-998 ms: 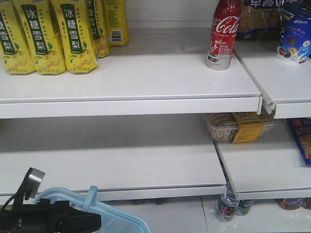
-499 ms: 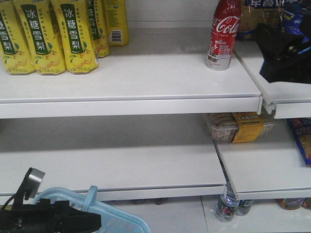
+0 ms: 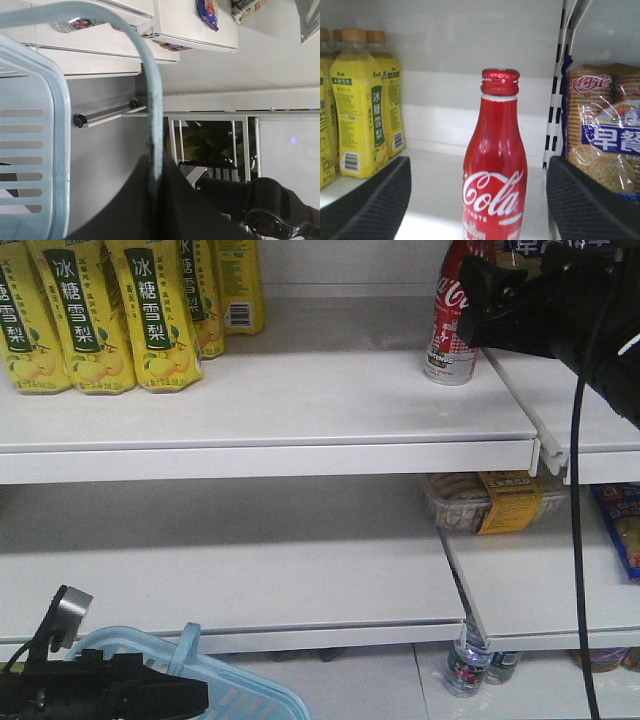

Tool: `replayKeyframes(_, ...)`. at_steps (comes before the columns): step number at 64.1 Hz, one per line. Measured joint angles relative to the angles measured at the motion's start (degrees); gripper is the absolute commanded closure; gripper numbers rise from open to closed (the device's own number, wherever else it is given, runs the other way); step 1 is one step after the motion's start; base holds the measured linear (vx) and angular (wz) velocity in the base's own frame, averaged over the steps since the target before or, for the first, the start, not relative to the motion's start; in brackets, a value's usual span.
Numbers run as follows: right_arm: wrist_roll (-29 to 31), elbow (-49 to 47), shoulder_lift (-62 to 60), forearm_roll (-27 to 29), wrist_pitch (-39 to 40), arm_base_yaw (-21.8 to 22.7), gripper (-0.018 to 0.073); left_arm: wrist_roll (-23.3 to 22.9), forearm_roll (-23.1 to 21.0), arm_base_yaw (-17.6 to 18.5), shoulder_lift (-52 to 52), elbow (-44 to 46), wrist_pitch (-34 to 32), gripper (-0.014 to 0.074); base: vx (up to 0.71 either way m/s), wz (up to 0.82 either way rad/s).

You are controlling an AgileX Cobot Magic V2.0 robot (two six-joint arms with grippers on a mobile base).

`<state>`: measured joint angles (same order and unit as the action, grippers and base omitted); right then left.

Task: Place coke in basket with both arms
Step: 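Reach the right gripper to the red Coca-Cola bottle and grasp it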

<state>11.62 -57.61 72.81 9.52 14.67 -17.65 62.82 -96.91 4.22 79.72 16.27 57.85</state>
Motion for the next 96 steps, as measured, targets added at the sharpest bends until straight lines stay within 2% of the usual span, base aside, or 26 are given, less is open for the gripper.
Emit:
replayKeyframes(24,0.0,-5.61,5.99,0.27,0.88,0.6,0.0013,0.0,0.0,0.0,0.0,0.0,0.0,0.0603,0.0,0.0)
replayKeyframes(39,0.0,-6.41,8.58,1.87,4.53,0.6,0.0013,0.0,0.0,0.0,0.0,0.0,0.0,0.0603,0.0,0.0)
replayKeyframes(74,0.0,-15.46,15.34,1.93,2.92,0.6,0.0022,0.0,0.0,0.0,0.0,0.0,0.0,0.0603,0.0,0.0)
replayKeyframes(80,0.0,-16.66,16.57,1.93,2.42,0.6,0.0079,0.0,0.0,0.0,0.0,0.0,0.0,0.0603,0.0,0.0)
replayKeyframes(84,0.0,-17.31,17.15,1.93,1.96,0.6,0.0163,0.0,0.0,0.0,0.0,0.0,0.0,0.0603,0.0,0.0)
replayKeyframes(96,0.06,-17.8,17.66,1.93,1.83,0.67,0.0513,0.0,0.0,0.0,0.0,0.0,0.0,0.0603,0.0,0.0)
